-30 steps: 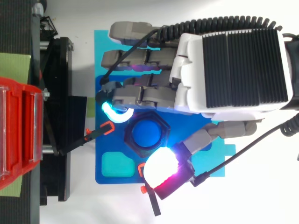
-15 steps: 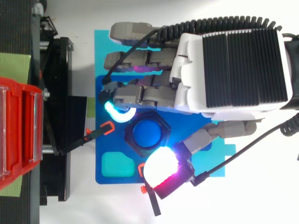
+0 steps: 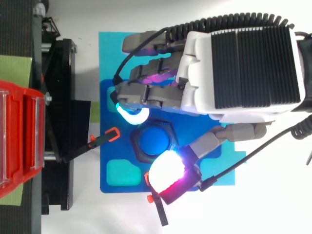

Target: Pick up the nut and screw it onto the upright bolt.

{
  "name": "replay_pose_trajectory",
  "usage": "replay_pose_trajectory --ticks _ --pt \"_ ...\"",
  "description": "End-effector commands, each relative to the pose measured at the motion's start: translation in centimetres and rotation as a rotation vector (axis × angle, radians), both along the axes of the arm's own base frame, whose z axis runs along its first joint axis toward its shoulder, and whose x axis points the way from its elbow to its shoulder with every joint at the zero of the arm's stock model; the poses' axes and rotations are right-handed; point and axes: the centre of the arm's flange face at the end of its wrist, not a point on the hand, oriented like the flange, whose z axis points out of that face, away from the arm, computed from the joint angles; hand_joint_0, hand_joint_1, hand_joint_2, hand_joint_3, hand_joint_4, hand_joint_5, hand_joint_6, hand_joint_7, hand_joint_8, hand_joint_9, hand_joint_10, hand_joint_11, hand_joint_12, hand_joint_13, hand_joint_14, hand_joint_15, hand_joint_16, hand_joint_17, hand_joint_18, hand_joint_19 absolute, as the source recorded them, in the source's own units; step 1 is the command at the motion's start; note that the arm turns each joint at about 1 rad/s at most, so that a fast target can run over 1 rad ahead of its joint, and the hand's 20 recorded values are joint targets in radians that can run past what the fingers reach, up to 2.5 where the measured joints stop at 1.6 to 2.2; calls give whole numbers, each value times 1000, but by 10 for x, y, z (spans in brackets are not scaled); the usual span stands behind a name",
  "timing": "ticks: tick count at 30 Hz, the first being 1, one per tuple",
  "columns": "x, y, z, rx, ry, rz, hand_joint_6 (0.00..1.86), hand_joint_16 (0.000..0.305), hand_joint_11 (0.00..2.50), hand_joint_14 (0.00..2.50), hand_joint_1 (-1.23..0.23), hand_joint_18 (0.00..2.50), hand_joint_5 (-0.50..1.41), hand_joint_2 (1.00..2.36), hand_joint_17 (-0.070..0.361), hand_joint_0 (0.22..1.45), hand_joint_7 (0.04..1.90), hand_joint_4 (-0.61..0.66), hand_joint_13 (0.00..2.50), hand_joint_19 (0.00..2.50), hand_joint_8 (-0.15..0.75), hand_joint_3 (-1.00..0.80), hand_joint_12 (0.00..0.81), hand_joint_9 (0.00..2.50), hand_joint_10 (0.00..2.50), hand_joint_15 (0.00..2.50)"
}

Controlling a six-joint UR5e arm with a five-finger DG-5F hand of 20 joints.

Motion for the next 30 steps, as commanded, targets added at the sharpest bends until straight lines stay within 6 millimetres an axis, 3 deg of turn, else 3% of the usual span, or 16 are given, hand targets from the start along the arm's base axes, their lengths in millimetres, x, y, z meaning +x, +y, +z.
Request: replay_pose_trajectory --ticks 1,21,30 --pt "0 -2 0 0 -1 -3 512 12 0 0 -289 496 82 1000 27 544 1360 26 856 0 264 -500 173 1368 0 0" --pt "-1 -19 1 0 -7 -26 567 4 43 0 -351 776 94 1000 9 547 1269 12 1121 0 197 -500 114 1705 0 0" --pt "0 -29 11 4 -22 -37 571 2 116 0 -357 835 95 1000 5 547 1279 2 1177 0 192 -500 108 1782 4 0"
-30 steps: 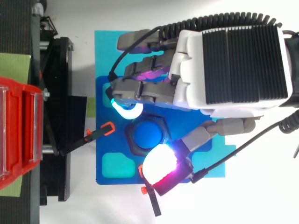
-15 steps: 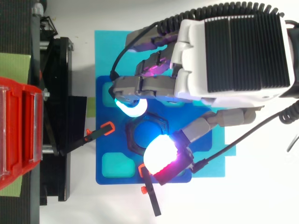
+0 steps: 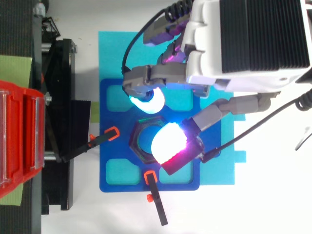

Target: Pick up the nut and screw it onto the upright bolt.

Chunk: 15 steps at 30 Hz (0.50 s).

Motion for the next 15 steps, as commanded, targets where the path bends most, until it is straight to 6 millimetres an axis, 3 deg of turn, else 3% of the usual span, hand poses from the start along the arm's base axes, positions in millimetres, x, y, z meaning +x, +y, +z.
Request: replay_pose_trajectory --ticks 1,6,7,13,15 --pt "2 -5 8 2 -13 -5 572 2 114 0 -355 826 94 1000 5 545 1270 -6 1178 0 200 -500 106 1779 3 0" --pt "5 -12 30 -4 -33 -3 528 4 107 0 -324 724 88 1000 10 543 1355 27 1106 0 241 -500 126 1710 3 0" --pt "5 -15 43 -20 -35 -4 501 6 102 0 -317 675 78 1000 13 541 1368 57 1072 0 249 -500 138 1674 4 0" --pt "6 -9 47 -44 -43 1 504 13 22 0 -296 427 -29 1000 28 526 988 237 804 0 260 -500 184 1359 0 0" --pt "6 -7 44 -48 -37 5 504 14 0 0 -297 374 -49 1000 32 522 945 247 729 0 260 -500 196 1254 0 0"
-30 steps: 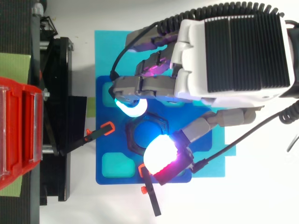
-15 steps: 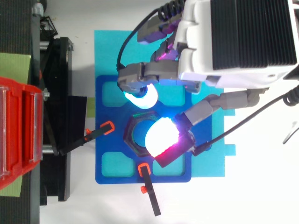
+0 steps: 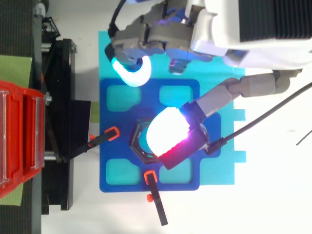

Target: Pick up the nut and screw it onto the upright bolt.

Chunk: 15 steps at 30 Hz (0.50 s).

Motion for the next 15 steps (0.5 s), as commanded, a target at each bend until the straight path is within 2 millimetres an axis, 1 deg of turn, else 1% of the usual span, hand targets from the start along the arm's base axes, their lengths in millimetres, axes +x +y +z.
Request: replay_pose_trajectory --ticks 1,5,7,10,15 --pt "0 6 -5 -7 9 7 504 15 0 0 -297 336 -62 1000 35 519 926 250 701 0 262 -500 202 1208 0 0" --pt "-3 16 -24 -5 39 14 504 17 0 0 -292 244 -80 1000 39 514 905 247 620 0 254 -500 214 1098 0 0" --pt "-2 21 -31 1 32 17 503 19 0 0 -291 189 -97 1000 42 512 852 245 574 0 254 -500 222 1033 0 0" --pt "0 29 -37 20 6 20 503 20 0 0 -285 144 -117 1000 45 508 784 223 526 0 239 -500 229 949 0 0" --pt "1 39 -38 38 6 16 502 22 0 0 -269 73 -128 1000 49 503 762 216 466 0 242 -500 239 876 0 0"
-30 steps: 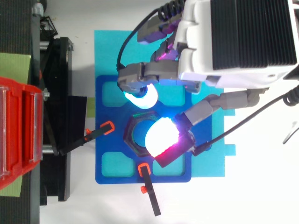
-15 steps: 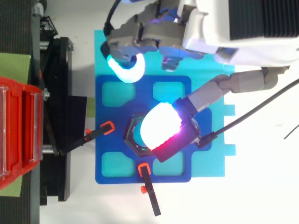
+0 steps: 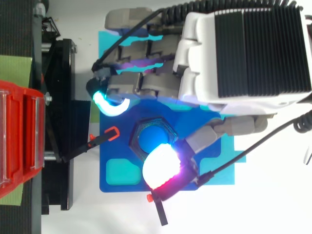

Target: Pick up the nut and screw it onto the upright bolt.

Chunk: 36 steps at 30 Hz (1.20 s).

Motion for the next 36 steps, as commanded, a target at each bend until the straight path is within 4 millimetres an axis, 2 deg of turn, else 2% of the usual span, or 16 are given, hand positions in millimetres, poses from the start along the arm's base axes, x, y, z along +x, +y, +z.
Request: replay_pose_trajectory --ticks 1,10,18,23,25,31,36 --pt "0 9 -2 6 10 -3 502 22 0 0 -268 59 -128 1000 50 502 765 215 455 0 241 -500 241 866 0 0" --pt "-1 19 -5 4 30 -6 502 23 0 0 -258 9 -128 1000 53 501 741 217 410 0 237 -500 244 825 0 0" --pt "-2 25 -6 1 39 -4 501 29 0 0 -250 0 -186 1000 64 483 613 159 230 0 211 -500 267 554 0 0" --pt "-2 25 -7 2 41 -6 501 33 0 0 -261 0 -200 1000 74 473 646 157 166 0 217 -500 290 396 0 0" --pt "-2 24 -6 1 39 -7 502 34 0 0 -281 0 -220 1000 77 469 685 155 150 0 222 -500 298 239 0 0" --pt "-3 25 -8 -1 50 -6 502 35 0 0 -304 0 -229 1000 79 466 707 167 156 0 230 -500 305 178 0 0" --pt "-7 24 -19 -4 71 -5 502 36 0 0 -304 0 -211 1000 80 468 732 185 167 0 237 -500 305 210 0 0"
